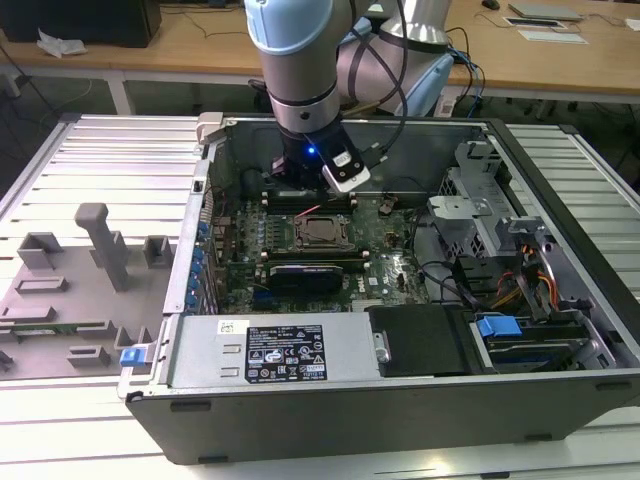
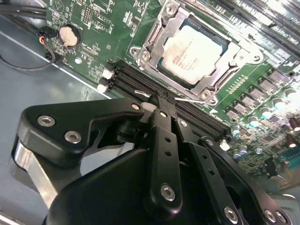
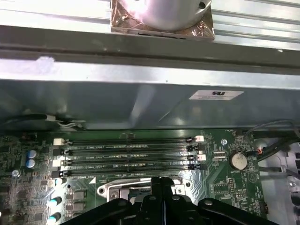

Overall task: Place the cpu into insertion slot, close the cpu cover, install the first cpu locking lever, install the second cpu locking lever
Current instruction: 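Install the first cpu locking lever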

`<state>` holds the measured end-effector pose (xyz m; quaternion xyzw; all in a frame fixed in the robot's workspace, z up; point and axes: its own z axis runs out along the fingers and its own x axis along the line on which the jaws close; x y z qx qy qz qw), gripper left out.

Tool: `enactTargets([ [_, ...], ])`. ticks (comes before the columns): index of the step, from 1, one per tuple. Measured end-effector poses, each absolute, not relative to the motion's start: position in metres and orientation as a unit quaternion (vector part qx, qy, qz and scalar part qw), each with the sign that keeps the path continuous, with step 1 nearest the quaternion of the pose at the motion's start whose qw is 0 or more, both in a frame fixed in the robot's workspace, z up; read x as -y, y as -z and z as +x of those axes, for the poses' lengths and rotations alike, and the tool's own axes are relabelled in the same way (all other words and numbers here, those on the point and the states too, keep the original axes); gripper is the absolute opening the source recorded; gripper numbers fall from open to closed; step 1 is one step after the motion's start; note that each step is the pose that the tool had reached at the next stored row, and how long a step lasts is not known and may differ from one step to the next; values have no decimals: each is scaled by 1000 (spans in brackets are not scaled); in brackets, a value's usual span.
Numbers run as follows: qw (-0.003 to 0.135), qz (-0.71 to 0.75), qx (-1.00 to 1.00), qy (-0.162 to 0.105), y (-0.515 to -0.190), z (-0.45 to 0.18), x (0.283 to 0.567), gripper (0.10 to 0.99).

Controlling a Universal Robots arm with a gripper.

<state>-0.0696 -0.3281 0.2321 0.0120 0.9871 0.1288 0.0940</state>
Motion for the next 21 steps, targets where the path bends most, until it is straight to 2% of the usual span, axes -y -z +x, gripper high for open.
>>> enactTargets([
  [13,99,50,-986,-125,-223,-69,314,106],
  [21,110,64,-984,-121,-219,-69,313,106],
])
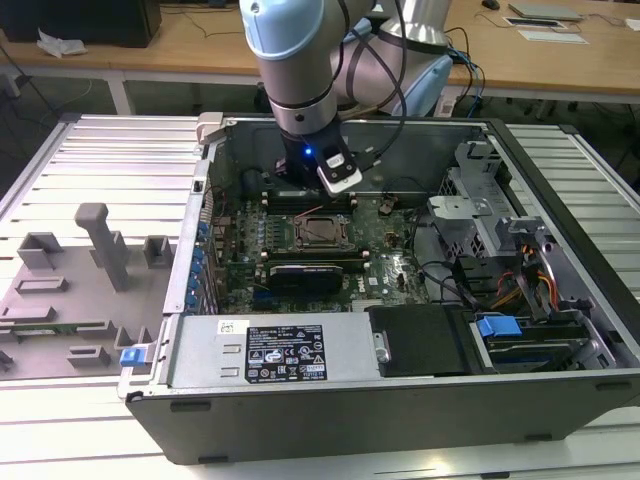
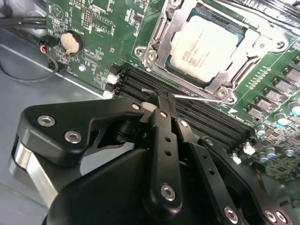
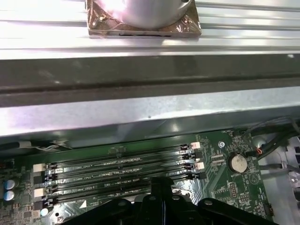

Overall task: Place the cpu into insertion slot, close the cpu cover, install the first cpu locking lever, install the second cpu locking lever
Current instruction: 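Install the first cpu locking lever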

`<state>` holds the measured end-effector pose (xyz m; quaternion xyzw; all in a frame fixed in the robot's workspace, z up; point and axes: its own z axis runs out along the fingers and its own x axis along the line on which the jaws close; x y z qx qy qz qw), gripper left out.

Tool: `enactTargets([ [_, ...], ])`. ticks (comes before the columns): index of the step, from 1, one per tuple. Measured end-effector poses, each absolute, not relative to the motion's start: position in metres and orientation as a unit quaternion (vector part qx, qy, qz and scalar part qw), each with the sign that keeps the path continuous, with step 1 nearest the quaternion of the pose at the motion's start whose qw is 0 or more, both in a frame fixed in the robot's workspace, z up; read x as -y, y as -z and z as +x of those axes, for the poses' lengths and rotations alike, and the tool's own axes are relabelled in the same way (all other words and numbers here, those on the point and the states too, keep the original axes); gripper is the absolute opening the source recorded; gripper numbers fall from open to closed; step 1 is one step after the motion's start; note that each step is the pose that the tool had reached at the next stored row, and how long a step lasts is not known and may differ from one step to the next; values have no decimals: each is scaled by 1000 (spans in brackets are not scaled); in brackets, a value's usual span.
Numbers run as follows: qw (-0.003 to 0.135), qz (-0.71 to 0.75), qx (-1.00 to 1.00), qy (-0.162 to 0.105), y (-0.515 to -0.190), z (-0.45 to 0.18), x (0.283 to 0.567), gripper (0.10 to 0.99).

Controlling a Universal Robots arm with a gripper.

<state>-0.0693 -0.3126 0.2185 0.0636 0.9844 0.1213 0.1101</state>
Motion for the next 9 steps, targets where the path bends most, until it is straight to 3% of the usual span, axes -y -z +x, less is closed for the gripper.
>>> enactTargets([
  [9,117,68,-985,-105,-215,-69,308,106],
])
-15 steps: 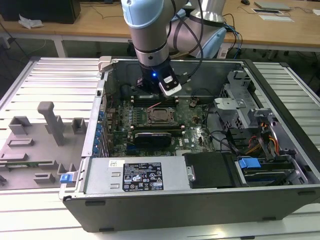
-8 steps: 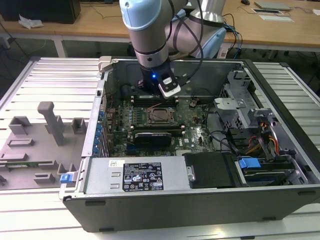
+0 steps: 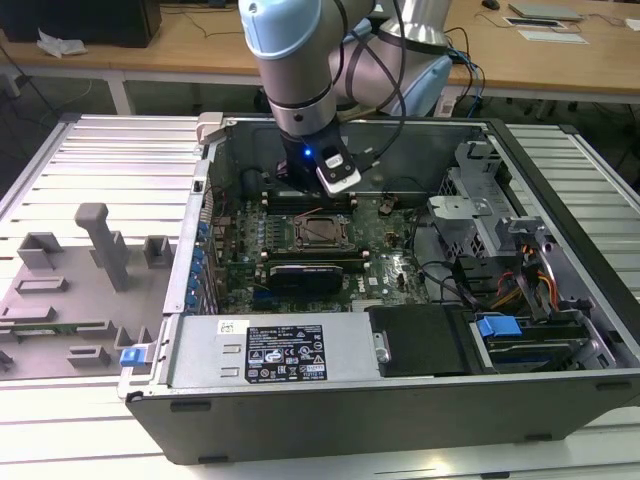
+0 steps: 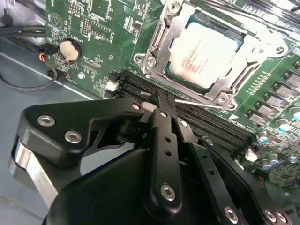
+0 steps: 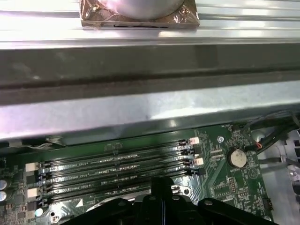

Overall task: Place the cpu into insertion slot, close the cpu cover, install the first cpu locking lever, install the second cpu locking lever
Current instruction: 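Install the first cpu locking lever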

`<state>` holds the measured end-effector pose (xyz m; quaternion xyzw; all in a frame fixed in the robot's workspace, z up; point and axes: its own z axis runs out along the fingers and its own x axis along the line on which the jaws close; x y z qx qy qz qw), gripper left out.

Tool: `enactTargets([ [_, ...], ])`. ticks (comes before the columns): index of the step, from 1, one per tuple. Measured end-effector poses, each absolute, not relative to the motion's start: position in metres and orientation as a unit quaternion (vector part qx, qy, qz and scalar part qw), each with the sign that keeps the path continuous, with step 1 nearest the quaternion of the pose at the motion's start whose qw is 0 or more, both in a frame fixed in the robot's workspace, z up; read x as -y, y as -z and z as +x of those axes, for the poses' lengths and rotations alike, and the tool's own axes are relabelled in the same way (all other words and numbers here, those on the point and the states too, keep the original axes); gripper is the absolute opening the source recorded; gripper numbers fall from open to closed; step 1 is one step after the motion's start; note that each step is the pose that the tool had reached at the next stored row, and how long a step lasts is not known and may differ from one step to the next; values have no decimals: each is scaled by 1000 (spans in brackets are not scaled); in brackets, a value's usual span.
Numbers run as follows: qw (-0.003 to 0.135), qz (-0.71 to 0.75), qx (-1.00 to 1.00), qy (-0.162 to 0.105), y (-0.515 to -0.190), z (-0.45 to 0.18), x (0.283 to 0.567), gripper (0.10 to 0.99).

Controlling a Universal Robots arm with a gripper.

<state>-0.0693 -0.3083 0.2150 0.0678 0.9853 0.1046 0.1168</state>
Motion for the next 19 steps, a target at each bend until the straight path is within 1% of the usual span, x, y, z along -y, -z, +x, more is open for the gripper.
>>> enactTargets([
  [2,127,67,-984,-105,-214,-69,305,106],
  [3,130,66,-984,-104,-213,-70,304,106],
  [19,136,118,-979,-95,-206,-76,301,106],
])
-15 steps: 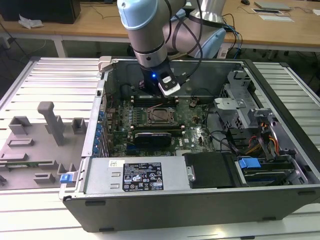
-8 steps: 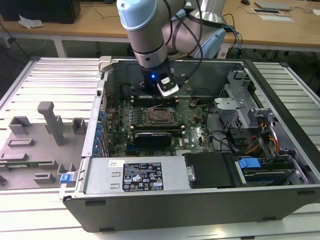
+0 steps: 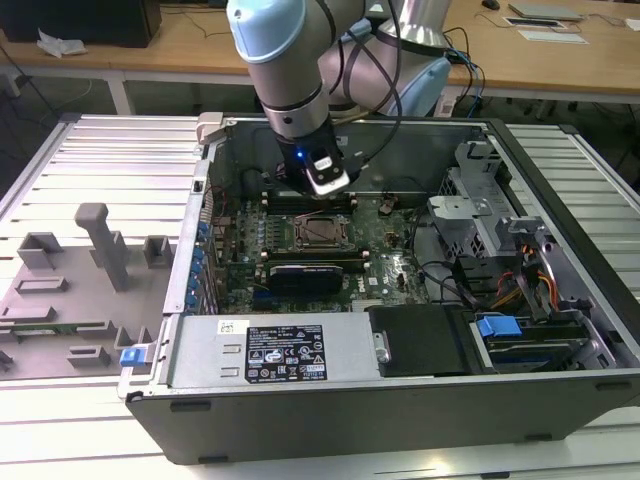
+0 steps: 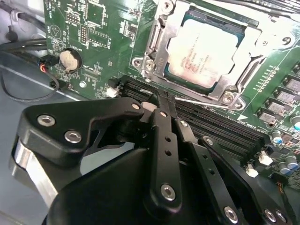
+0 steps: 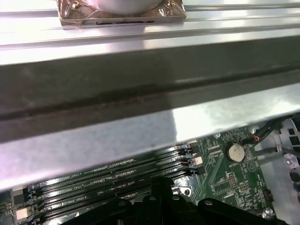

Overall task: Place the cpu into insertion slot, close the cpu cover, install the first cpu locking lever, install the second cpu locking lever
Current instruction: 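Install the first cpu locking lever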

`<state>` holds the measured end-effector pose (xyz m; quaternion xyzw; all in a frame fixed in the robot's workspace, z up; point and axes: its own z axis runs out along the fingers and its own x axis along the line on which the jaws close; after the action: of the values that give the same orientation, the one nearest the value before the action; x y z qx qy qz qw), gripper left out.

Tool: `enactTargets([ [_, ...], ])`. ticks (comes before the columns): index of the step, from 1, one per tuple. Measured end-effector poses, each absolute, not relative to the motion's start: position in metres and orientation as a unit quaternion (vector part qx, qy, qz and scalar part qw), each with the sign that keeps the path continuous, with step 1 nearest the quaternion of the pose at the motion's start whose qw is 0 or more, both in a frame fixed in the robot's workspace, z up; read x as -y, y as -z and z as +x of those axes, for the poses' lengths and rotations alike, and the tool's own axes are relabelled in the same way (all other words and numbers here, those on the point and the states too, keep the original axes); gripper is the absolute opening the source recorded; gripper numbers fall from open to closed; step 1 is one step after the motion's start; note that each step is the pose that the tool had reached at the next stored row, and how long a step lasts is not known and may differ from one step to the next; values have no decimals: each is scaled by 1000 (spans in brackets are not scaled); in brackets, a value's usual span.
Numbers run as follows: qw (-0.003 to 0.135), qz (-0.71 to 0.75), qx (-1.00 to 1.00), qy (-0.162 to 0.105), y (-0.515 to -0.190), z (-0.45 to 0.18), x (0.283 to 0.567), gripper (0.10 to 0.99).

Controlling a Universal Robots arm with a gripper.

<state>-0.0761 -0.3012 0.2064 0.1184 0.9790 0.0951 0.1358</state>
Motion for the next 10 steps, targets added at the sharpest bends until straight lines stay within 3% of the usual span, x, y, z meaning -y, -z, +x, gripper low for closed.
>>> enactTargets([
  [10,139,149,-975,-91,-205,-78,297,106],
])
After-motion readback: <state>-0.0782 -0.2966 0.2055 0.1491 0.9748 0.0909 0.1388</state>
